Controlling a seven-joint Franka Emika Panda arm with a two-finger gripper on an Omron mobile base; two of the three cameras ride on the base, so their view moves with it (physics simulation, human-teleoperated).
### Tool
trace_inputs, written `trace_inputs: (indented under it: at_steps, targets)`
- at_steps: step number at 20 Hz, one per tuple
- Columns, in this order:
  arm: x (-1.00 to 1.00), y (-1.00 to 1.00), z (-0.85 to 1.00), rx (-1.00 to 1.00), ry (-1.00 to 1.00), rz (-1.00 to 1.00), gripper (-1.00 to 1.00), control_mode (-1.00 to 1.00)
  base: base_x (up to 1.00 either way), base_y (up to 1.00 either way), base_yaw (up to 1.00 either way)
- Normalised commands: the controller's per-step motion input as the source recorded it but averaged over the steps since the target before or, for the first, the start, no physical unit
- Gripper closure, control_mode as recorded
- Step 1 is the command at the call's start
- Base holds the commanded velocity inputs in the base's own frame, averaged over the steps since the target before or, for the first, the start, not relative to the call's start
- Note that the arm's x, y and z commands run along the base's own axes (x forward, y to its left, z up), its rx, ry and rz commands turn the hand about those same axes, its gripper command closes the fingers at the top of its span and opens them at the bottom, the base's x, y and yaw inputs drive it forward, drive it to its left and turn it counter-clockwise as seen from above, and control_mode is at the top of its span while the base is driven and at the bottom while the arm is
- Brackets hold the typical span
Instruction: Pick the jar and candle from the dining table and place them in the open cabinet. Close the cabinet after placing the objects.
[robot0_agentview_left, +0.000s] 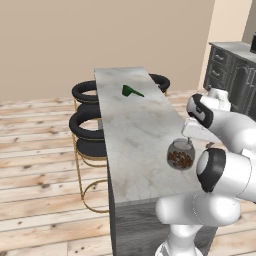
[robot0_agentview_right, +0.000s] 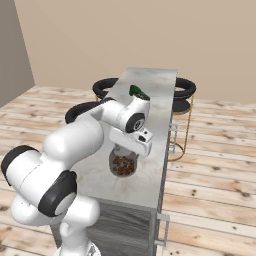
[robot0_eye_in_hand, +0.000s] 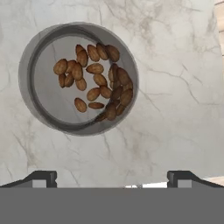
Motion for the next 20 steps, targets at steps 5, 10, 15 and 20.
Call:
trace_inputs:
  at_steps: [5,10,15,20]
  targets:
    - [0.36,0.09,-0.19,0.14,-0.15,0.00,-1.00,-1.00,0.00,0.00,0.00]
    - [0.45,-0.05,0.00,0.09,-0.03,0.00,-1.00,-1.00,0.00,0.00,0.00]
    - [0.33,-0.14,0.00,0.00,0.00,0.00,-1.00,-1.00,0.00,0.00,0.00]
    - [0.07,-0.15,-0.22,0.00,0.00,0.00,-1.00,-1.00,0.00,0.00,0.00]
